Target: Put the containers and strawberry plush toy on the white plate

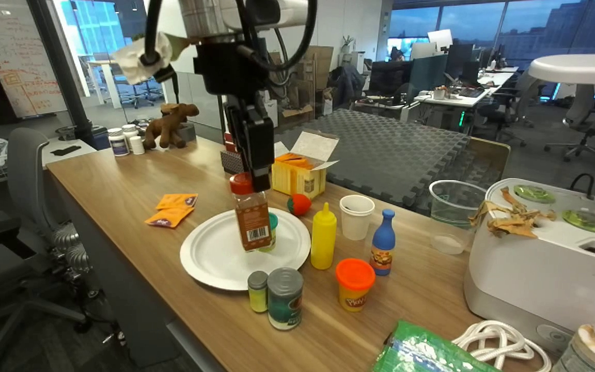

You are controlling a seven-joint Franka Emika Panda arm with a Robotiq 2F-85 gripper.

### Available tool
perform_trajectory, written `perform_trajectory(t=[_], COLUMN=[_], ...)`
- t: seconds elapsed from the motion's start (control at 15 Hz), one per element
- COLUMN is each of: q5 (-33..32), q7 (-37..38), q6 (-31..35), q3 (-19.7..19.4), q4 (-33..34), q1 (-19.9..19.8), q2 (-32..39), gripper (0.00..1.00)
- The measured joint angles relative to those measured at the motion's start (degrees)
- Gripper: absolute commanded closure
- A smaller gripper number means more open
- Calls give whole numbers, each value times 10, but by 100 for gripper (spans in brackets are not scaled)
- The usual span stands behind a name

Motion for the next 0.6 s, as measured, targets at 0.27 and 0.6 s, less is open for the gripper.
perform_trajectory(t=[0.27,0.6], q5=[0,1], q7=[-10,-27], q6=[84,102], q3=[0,0], q4=[-40,-58], q1=[0,-1], q2=[-1,-1], gripper=[77,77])
